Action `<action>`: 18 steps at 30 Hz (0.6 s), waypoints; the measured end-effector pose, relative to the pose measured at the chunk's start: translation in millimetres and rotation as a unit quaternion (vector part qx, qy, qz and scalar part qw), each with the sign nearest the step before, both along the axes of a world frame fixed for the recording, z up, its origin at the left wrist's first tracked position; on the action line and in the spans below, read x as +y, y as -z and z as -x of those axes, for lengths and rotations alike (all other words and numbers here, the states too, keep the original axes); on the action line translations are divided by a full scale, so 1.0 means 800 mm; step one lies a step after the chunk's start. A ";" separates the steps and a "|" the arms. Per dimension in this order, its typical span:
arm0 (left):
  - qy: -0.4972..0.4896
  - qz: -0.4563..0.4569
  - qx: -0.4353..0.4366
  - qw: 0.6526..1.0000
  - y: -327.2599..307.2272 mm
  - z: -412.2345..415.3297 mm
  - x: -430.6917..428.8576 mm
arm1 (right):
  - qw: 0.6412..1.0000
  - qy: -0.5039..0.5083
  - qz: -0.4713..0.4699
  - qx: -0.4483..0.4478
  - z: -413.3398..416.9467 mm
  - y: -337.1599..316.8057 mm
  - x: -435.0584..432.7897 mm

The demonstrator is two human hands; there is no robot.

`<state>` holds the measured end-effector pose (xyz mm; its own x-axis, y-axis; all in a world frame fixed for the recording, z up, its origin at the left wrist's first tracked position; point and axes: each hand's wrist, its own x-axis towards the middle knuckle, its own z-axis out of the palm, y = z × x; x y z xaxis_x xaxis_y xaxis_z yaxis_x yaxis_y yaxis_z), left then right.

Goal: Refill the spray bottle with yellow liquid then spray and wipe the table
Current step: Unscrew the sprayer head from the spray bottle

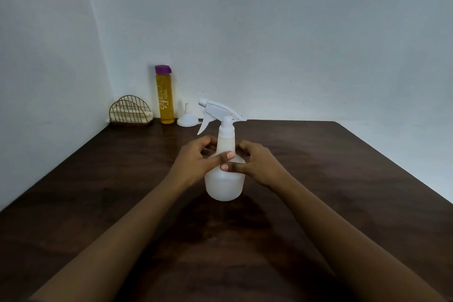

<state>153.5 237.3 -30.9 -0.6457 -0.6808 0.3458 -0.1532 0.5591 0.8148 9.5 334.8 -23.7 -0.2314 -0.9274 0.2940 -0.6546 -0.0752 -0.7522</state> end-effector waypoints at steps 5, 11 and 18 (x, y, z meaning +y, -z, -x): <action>-0.028 0.001 0.055 0.998 0.012 0.006 0.008 | 0.998 -0.024 -0.032 -0.042 0.008 -0.006 0.001; -0.020 -0.042 0.072 0.996 0.030 0.012 0.017 | 0.984 0.006 0.095 -0.149 -0.001 -0.040 -0.012; -0.002 -0.070 0.082 0.994 0.038 0.012 0.017 | 0.978 0.031 0.166 -0.122 -0.016 -0.033 -0.031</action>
<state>143.5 250.8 -61.5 -0.5856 -0.7322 0.3477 -0.0144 0.4383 0.8987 22.4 310.4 3.1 -0.3855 -0.7724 0.5047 -0.4697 -0.3065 -0.8279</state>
